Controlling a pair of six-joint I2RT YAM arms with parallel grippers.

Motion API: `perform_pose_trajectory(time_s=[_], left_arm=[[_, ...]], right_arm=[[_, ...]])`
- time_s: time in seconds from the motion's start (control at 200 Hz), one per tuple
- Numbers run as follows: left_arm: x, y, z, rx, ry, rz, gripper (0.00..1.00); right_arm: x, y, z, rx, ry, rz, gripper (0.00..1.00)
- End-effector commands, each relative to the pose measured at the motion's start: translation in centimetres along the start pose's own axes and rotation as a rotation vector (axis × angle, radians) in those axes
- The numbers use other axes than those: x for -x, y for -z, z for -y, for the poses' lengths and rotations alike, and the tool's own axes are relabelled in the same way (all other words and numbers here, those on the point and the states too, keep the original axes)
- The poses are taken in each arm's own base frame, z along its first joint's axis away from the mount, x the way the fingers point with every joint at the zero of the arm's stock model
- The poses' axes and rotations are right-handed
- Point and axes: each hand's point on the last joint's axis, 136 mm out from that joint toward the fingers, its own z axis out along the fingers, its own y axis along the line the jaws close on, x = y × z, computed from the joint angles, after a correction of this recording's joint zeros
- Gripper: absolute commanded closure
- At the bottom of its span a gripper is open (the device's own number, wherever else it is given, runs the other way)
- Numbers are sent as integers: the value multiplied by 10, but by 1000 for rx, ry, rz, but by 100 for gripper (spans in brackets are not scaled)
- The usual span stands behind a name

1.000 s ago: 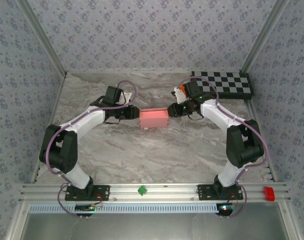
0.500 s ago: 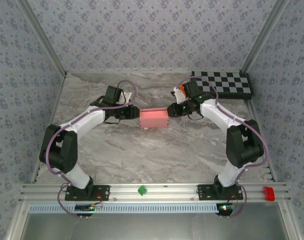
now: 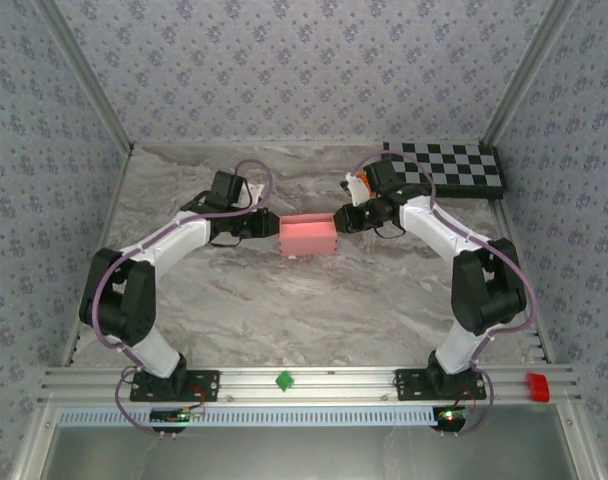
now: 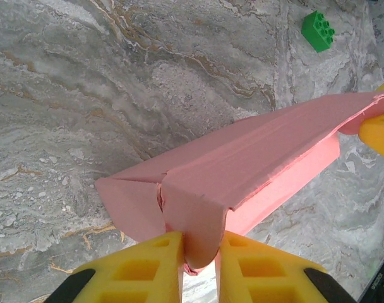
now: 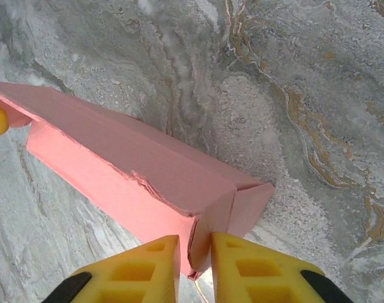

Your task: Fold the paper box

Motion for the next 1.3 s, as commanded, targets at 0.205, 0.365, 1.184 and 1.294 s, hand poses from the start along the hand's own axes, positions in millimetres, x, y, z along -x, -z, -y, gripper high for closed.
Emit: perform_pose_trajectory(time_s=[0.205, 0.365, 1.184, 1.294], left_arm=[[14, -1, 9, -42, -5, 19, 84], [13, -2, 7, -40, -4, 15, 84], [14, 2, 3, 2, -15, 22, 84], [14, 1, 4, -1, -17, 20, 83]], right_arm=[[2, -2, -6, 18, -7, -17, 80], [2, -4, -8, 26, -9, -23, 81], [6, -3, -16, 63, -10, -23, 82], [7, -2, -19, 77, -10, -22, 82]])
